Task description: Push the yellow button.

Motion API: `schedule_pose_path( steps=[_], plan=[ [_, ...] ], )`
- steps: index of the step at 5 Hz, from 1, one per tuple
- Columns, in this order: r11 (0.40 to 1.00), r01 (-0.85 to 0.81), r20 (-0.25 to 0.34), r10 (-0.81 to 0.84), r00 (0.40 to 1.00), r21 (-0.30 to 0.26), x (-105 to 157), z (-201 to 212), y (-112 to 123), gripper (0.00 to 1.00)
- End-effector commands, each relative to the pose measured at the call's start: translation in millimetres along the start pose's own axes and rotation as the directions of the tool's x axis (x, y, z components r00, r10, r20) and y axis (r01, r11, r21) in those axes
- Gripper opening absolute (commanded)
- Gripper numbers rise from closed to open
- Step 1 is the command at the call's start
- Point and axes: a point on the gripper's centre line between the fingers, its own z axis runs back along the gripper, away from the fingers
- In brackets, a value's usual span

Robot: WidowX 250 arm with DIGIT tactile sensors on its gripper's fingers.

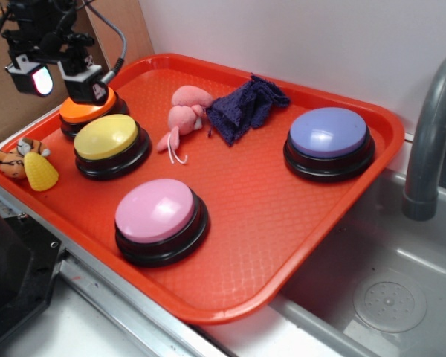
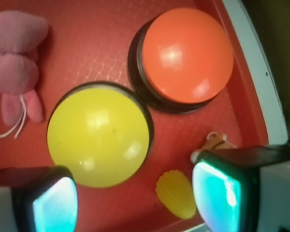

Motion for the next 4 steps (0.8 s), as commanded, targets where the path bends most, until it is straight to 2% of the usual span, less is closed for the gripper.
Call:
schedule_pose_path(
  steps=[1, 2, 4],
  plan=[
    [1.0, -0.01, 0.055, 0.01, 0.998, 0.002, 12, 25, 10, 1.0],
    [1.0, -0.012, 0.069, 0.012, 0.998, 0.012, 13, 30, 11, 1.0],
    [1.0, -0.021, 0.065, 0.022, 0.998, -0.009, 14, 37, 12, 1.0]
  ],
)
